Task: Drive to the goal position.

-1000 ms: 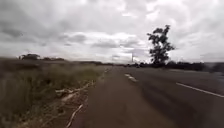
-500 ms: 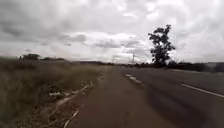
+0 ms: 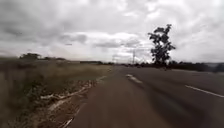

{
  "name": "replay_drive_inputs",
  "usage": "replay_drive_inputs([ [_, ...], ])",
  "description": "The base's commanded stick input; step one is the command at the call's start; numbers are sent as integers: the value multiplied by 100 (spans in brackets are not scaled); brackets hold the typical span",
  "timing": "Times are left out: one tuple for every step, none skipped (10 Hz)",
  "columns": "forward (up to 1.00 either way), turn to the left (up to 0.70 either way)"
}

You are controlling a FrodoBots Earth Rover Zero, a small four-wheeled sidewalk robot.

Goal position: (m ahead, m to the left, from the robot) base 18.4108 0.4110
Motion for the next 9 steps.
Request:
replay_drive_inputs([
  [50,0],
  [50,0],
  [50,0],
  [50,0],
  [50,0],
  [50,0],
  [50,0],
  [50,0],
  [50,0],
])
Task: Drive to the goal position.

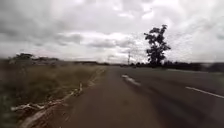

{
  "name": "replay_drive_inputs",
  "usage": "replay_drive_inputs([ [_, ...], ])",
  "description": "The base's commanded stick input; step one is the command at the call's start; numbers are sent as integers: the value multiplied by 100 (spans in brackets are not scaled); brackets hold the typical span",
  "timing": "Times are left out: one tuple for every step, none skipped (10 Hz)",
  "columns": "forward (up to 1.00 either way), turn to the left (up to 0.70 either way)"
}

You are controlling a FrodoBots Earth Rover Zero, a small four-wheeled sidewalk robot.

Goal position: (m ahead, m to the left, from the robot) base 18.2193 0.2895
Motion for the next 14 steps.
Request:
replay_drive_inputs([
  [50,0],
  [50,0],
  [50,0],
  [50,0],
  [50,0],
  [50,0],
  [50,0],
  [50,0],
  [50,0],
  [50,0],
  [50,0],
  [50,0],
  [50,0],
  [50,0],
])
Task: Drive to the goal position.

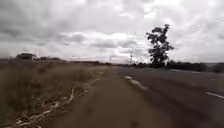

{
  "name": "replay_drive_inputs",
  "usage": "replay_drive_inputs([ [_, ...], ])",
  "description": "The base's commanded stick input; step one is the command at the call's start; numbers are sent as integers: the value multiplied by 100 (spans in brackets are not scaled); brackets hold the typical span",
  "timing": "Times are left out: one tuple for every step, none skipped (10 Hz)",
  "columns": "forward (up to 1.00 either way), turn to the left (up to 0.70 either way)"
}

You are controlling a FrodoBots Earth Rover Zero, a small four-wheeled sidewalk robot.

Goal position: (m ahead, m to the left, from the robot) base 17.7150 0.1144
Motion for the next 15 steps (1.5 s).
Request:
replay_drive_inputs([
  [50,0],
  [50,0],
  [50,0],
  [50,0],
  [50,0],
  [50,0],
  [50,0],
  [50,0],
  [50,0],
  [50,-50],
  [50,-50],
  [50,-38],
  [50,-13],
  [50,0],
  [50,0],
])
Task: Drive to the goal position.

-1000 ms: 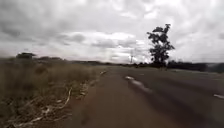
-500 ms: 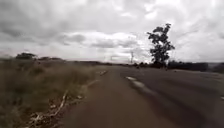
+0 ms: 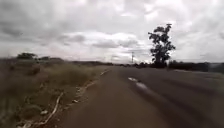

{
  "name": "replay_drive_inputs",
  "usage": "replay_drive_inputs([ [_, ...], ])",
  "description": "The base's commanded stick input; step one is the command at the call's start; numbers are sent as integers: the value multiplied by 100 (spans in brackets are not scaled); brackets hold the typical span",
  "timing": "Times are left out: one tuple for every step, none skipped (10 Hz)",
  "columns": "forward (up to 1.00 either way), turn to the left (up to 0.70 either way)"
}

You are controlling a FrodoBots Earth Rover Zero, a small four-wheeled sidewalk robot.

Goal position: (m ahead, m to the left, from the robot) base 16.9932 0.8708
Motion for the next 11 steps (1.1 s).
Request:
replay_drive_inputs([
  [50,0],
  [50,0],
  [50,0],
  [50,0],
  [50,0],
  [50,0],
  [50,0],
  [50,0],
  [50,0],
  [50,0],
  [50,0],
])
